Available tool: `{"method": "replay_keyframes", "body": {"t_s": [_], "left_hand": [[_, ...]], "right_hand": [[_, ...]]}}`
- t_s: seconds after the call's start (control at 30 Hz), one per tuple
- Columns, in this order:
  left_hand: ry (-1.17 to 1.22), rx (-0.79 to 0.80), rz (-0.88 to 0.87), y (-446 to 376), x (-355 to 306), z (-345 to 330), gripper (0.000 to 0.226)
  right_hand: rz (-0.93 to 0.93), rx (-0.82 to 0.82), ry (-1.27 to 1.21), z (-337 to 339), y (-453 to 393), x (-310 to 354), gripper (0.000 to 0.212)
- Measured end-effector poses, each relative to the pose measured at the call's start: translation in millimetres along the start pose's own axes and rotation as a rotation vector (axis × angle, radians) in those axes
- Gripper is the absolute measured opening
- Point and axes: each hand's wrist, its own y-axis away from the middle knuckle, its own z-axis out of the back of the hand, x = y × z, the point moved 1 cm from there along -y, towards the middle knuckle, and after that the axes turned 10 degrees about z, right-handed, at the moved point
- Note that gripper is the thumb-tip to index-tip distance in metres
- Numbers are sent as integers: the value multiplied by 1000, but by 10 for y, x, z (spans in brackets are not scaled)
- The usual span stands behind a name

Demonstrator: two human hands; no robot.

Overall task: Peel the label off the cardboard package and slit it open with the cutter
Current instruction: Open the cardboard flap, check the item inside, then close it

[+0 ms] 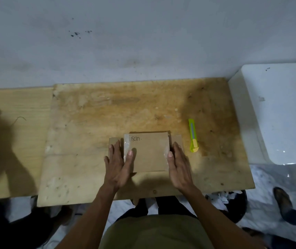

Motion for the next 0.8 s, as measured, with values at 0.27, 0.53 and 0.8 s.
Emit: {"method": "replay_keyframes", "body": {"t_s": [0.27,0.53,0.8], "left_hand": [[102,7,62,56,18,-31,95],[272,-32,8,242,-326,90,80],[426,-136,-50,227,-568,249,84]], "right_hand": [[-44,-24,-105,-34,71,156,82],[-47,-196,-376,83,84,446,71],[33,-243,-484,255,-113,653,77]]}}
